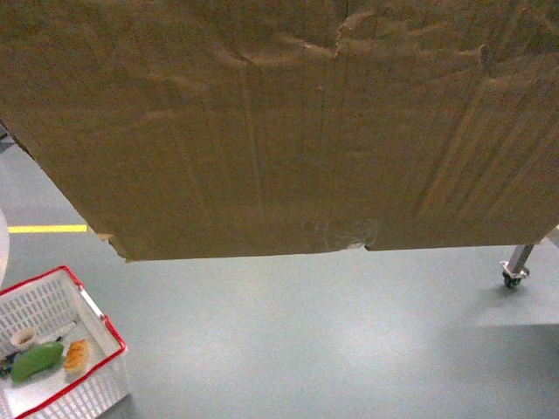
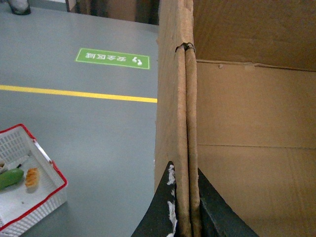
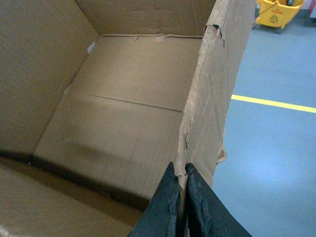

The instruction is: Sort boxes to right shelf from conveyor

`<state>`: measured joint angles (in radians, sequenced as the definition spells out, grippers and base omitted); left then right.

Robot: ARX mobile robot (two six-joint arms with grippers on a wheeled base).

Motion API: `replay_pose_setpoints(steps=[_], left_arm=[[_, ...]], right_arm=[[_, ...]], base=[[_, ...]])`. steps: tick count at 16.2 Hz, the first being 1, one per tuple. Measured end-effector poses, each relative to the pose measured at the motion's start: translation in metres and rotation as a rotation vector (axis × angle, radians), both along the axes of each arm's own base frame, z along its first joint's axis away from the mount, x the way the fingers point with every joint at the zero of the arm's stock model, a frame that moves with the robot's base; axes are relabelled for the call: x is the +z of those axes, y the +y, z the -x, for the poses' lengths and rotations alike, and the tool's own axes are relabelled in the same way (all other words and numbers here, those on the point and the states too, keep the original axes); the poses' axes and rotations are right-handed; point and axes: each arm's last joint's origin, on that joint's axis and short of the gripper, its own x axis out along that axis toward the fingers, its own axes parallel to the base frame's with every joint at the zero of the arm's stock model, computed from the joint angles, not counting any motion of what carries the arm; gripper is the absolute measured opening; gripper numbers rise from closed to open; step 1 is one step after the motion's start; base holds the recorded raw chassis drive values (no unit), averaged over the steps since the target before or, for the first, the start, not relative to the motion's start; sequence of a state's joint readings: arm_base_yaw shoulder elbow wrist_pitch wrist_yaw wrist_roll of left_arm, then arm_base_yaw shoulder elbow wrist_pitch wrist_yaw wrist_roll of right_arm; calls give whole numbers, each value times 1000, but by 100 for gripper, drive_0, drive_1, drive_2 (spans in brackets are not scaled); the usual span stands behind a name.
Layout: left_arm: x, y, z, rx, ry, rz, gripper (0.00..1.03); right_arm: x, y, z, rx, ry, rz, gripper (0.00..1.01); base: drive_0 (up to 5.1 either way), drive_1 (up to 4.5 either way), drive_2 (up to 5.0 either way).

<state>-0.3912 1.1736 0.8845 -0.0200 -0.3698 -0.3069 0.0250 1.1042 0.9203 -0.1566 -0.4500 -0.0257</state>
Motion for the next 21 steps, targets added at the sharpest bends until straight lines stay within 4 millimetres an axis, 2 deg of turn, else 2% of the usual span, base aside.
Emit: replay_pose_setpoints(steps=[21], left_arm=[[0,0,0,0,0,0,3]], right_arm=[[0,0,0,0,0,0,2]], base=[[-123,-123,-123]])
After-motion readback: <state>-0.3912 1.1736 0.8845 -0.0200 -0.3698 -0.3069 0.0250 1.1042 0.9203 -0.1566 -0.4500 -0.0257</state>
